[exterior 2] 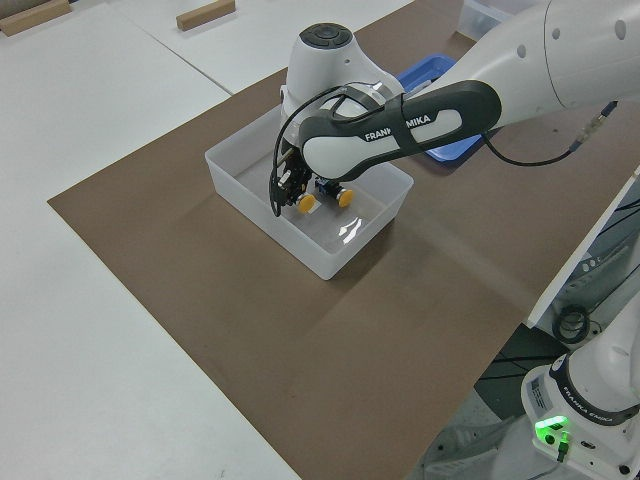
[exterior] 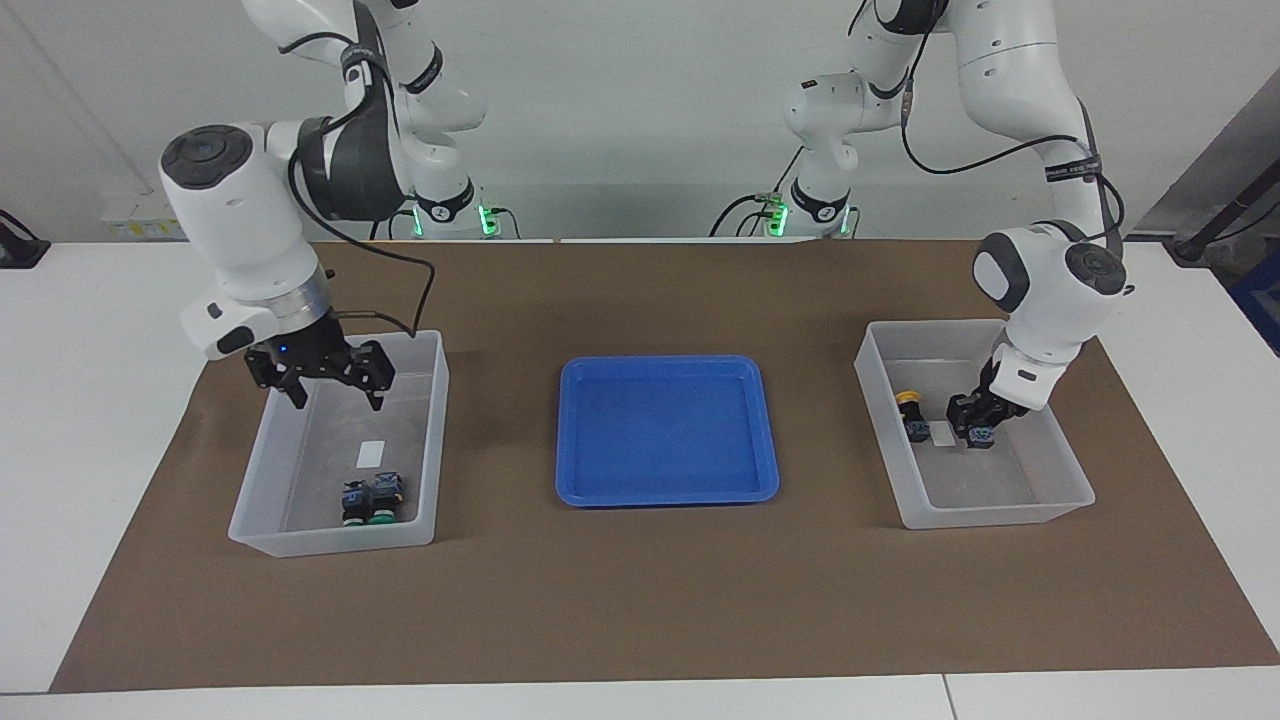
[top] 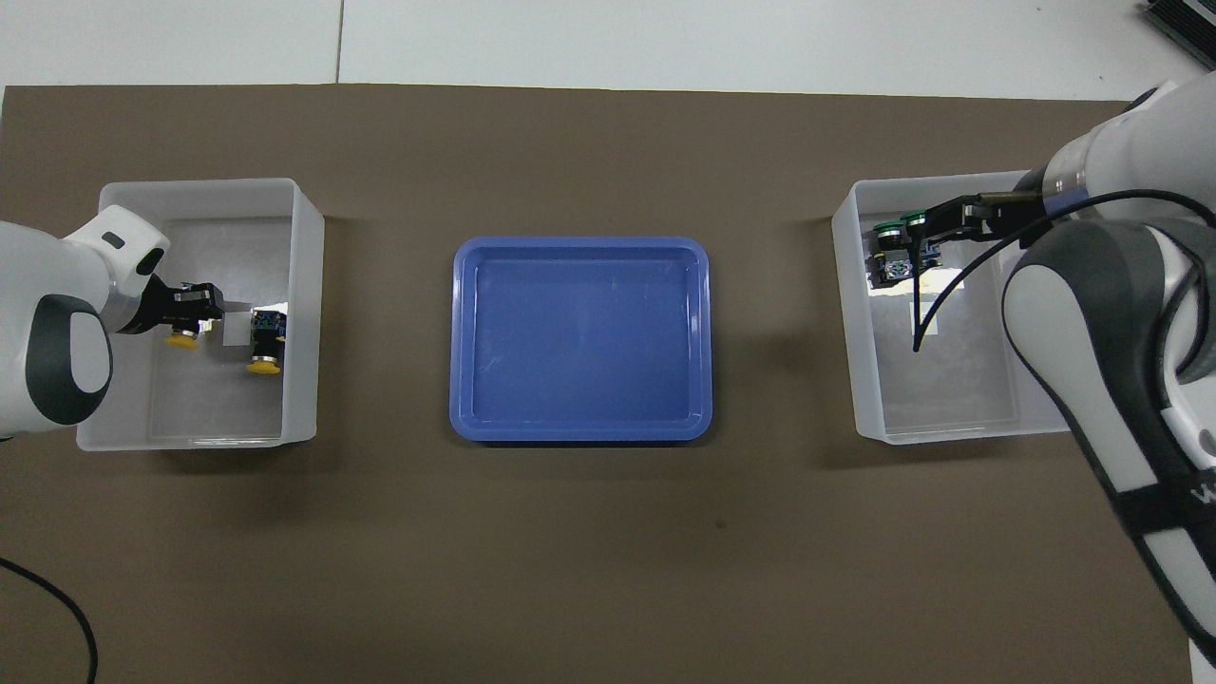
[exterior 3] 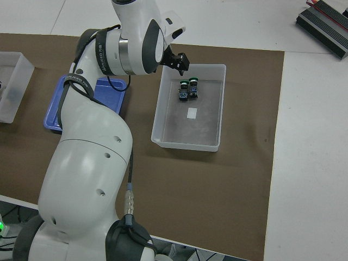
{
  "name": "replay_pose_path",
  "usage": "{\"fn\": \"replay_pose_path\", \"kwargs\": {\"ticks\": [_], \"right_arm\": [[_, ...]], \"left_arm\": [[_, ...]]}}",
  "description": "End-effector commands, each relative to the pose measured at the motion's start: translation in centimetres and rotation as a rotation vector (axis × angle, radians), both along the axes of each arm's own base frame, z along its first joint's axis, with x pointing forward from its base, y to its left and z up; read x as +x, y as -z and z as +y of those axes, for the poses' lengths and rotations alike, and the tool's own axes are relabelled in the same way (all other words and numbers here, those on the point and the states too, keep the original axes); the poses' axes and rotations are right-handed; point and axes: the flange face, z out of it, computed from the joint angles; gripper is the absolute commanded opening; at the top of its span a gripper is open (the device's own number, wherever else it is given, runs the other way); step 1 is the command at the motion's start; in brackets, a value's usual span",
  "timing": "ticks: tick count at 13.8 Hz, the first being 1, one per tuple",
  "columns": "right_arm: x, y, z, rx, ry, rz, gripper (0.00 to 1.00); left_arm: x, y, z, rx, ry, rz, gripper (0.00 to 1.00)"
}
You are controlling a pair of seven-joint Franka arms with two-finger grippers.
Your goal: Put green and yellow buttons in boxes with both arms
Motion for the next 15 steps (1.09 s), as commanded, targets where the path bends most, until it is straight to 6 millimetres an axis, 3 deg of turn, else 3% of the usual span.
{"fn": "replay_pose_path", "kwargs": {"ticks": [1,4,8,12,15], "right_arm": [[-2.9,-1.9,0.5,0.005,0.018,-0.007,1.0],[-3.5,-4.4,-0.5,0.0,0.022,-0.027,1.0],[-5.0,-6.8,-1.1,-0.008,0.035,0.005,1.0],[-6.8,-7.2,-0.7,-0.013,0.031,0.063,1.0],[-7.2,-7.1,-0.7,-0.014,0.032,0.083,1.0]], "left_arm": [[0.0,-1.7,-0.3,0.014,0.024,-0.019,0.67],[1.2,-4.2,-0.9,0.053,0.065,0.033,0.71],[3.0,-11.7,-4.5,0.061,0.108,0.099,0.7],[2.4,-18.5,-9.3,0.068,0.113,0.192,0.7],[1.3,-21.0,-11.7,0.069,0.121,0.215,0.7]]}}
